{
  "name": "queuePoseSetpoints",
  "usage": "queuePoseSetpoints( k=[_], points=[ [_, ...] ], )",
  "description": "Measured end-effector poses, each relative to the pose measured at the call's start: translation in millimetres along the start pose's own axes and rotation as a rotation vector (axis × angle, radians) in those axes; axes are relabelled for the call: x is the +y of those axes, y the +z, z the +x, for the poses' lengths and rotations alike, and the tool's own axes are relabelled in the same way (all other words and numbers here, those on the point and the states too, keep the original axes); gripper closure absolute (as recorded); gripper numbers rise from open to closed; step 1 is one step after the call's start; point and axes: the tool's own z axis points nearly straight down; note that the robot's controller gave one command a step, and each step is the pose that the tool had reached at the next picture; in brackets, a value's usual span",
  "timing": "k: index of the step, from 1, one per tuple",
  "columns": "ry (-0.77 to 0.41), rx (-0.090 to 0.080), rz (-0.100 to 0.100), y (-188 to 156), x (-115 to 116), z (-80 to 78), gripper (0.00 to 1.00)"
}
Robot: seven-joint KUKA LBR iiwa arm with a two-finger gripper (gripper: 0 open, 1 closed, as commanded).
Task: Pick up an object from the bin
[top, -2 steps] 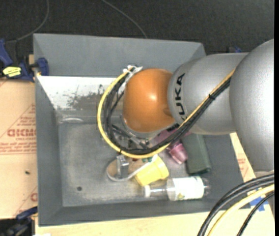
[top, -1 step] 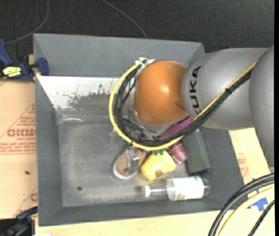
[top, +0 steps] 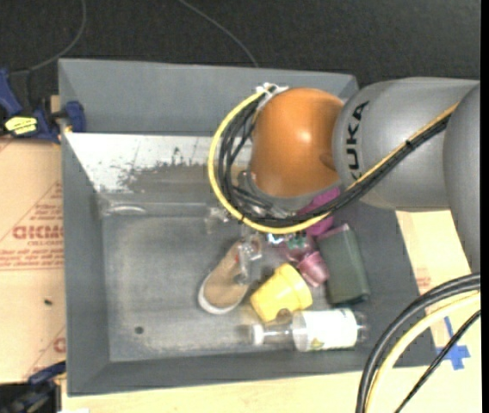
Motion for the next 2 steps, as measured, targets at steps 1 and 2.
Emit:
queuePoseSetpoints(
  k=[1, 2],
  points=[
    [0.141, -0.003, -0.003, 67.3, -11.4, 32.3, 0.00],
    [-0.159, -0.009, -0.003, 63.8, -18.2, 24.9, 1.00]
  ],
)
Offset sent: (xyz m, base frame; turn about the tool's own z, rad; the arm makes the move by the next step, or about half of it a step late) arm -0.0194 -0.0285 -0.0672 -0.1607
